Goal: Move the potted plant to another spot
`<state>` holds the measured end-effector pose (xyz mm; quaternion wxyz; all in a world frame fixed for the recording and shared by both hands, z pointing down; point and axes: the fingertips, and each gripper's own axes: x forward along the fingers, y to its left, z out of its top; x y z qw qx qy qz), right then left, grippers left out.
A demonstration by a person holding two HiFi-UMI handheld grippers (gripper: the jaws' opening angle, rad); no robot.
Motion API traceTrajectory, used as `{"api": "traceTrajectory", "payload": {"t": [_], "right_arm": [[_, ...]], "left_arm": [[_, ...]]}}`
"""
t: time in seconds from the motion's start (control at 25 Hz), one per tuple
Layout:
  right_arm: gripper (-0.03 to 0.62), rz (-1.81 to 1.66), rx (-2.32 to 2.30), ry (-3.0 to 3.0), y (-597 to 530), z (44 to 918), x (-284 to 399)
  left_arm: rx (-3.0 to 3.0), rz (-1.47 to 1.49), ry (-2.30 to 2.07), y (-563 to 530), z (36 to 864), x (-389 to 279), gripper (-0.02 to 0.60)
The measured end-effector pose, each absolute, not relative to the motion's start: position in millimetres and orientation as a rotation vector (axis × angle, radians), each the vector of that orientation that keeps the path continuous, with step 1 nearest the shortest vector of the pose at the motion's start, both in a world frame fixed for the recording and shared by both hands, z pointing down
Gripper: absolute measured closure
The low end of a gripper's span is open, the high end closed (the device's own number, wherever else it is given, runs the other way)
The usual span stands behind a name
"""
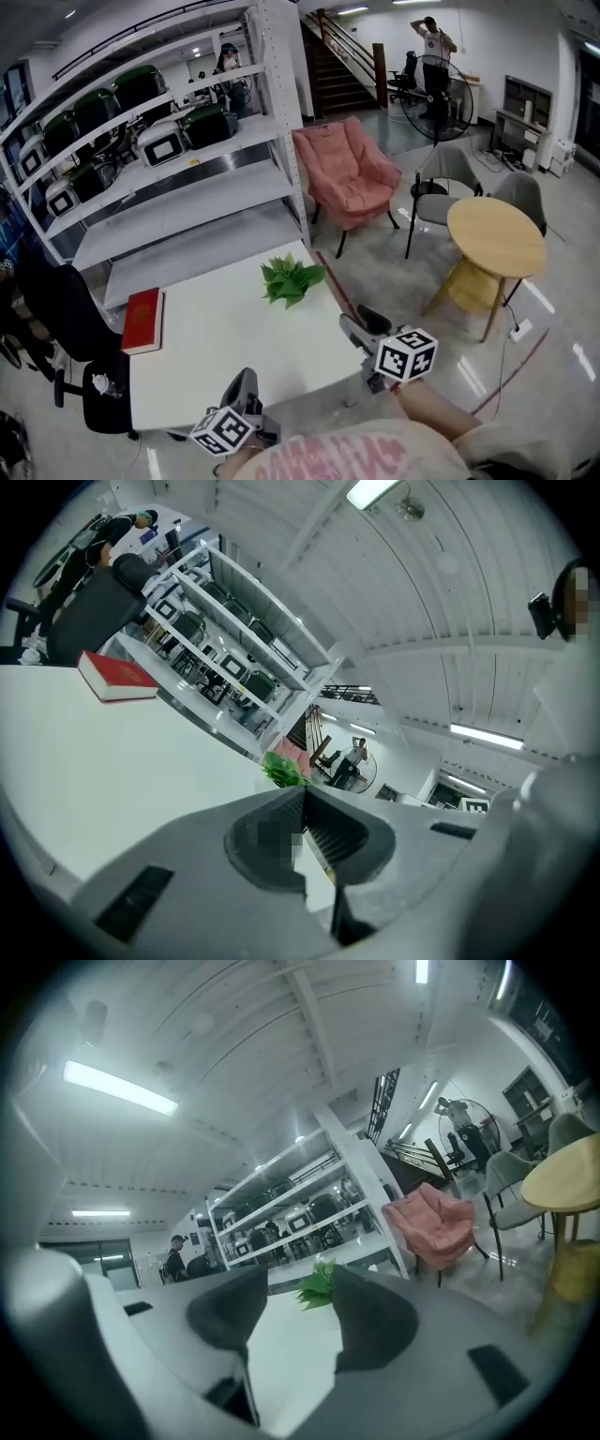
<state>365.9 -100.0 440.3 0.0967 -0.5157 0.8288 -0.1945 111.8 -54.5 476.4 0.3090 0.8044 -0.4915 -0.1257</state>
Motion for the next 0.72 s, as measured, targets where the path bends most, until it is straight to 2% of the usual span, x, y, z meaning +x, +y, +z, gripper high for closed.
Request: {"api": "traceTrajectory", "payload": {"t": [0.32, 0.56, 0.72], "right_arm": [[0.462, -0.499, -1.421, 2.526, -58, 427, 360], [0.559, -0.475, -1.385, 2.543, -34, 426, 355], [0.582, -0.451, -1.397, 2.548, -23, 427, 357]], "left_arm": [[2.141, -0.374, -1.3, -15, 471, 129, 0.58], [2.162, -0.391, -1.304, 4, 467, 136, 0.58], [2.175, -0.383, -1.298, 11, 467, 144, 0.58]]}}
